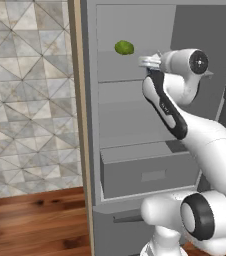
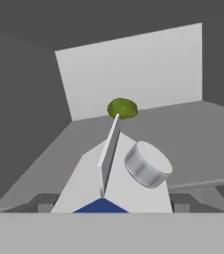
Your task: Take out the milk from the fridge and place it on the tray on the counter. Then take the sugar cube near the tray and place it in the tray.
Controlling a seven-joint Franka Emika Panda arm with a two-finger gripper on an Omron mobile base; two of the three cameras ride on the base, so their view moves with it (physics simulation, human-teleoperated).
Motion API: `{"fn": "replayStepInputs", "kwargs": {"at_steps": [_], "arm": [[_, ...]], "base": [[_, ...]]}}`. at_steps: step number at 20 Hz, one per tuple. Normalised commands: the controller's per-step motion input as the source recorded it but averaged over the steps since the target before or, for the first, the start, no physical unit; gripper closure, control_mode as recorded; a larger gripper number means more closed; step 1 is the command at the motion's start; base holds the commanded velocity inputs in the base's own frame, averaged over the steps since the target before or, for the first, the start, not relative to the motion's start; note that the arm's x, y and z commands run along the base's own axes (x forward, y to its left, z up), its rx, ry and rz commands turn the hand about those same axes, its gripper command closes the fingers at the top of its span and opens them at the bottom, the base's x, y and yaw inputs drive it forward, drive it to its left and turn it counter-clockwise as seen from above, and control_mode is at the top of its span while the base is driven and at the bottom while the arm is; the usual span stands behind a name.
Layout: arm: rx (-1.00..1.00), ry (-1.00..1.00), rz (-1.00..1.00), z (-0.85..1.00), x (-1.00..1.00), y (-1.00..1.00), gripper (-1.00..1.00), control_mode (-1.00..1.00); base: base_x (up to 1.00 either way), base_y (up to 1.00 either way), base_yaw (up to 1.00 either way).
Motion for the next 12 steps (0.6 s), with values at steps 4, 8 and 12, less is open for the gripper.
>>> {"fn": "replayStepInputs", "kwargs": {"at_steps": [4,8,12], "arm": [[0.05,0.06,-0.03,0.45,-1.00,0.02,1.00,-1.00],[0.01,0.24,-0.04,0.49,-1.00,0.00,1.00,-1.00],[0.00,0.50,0.00,0.12,-0.91,0.02,1.00,-1.00]], "base": [[0.00,0.00,0.00],[0.00,0.00,0.00],[0.00,0.00,0.00]]}}
